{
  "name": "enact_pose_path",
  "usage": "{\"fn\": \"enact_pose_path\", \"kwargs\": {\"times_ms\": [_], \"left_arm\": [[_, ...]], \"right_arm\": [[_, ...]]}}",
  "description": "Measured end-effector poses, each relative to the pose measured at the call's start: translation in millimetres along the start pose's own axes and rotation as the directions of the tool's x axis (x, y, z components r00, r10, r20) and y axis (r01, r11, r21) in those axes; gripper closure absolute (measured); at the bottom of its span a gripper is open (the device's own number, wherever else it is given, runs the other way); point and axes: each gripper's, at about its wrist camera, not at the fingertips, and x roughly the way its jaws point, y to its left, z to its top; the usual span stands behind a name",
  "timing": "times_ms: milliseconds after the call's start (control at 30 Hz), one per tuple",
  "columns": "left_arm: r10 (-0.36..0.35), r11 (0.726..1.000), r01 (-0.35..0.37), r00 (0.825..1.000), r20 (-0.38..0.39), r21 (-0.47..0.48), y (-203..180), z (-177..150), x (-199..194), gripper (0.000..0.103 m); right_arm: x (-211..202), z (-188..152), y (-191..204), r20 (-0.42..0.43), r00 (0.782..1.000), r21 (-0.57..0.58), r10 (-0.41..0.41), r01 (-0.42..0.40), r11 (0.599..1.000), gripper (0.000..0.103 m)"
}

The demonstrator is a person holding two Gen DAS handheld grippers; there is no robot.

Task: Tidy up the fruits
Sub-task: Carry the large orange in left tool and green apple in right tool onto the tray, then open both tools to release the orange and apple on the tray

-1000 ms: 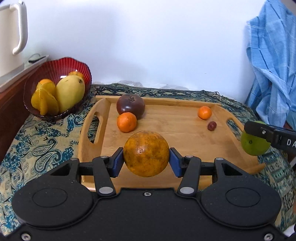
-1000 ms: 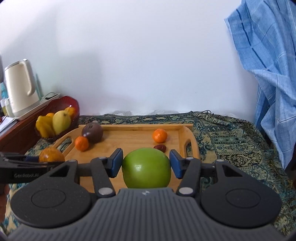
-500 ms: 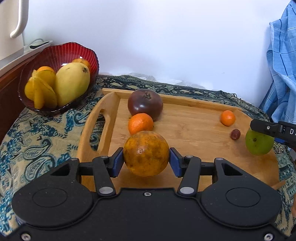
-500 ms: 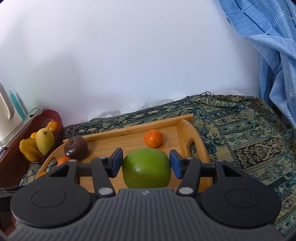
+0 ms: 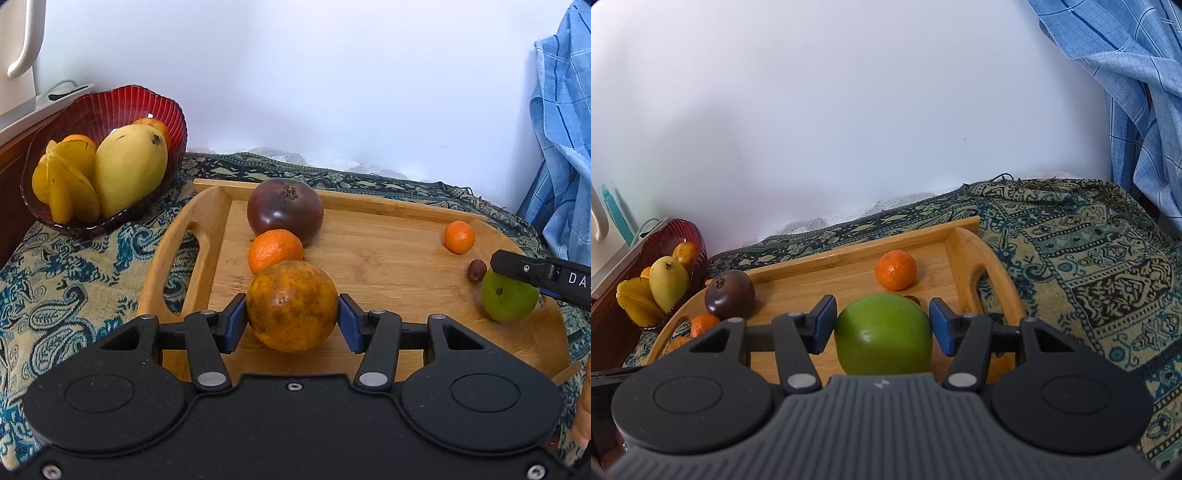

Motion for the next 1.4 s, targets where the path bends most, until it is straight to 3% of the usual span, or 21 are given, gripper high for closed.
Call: {"fn": "enact_pose_path", "kwargs": {"times_ms": [833,1000,1233,1400], "left_arm": [[0.016,1.000,-0.016,1.000,-0.005,0.018,-2.9,-0.7,-3.1,0.051],[0.028,0.999,-0.028,1.000,-0.008,0.025,-4.0,-1.8,-7.9,0.043],[0.033,0.999,-0.033,0.999,-0.001,0.031,-7.6,-7.8,-22.6,0.021],[0.016,1.000,-0.016,1.000,-0.001,0.025,-10.3,-13.8,-38.1,0.016]], "right_arm": [[-4.3,-1.0,0.5,-0.001,1.000,-0.029,0.009,-0.009,1.000,0.042],[-7.2,-2.1,0.7,0.001,1.000,-0.037,0.011,-0.011,0.999,0.040],[-17.8,-11.1,2.3,-0.003,1.000,-0.076,0.013,-0.013,0.997,0.023],[-28.3,-21.4,2.8,-0.008,1.000,-0.104,0.012,-0.013,0.995,0.015]]}}
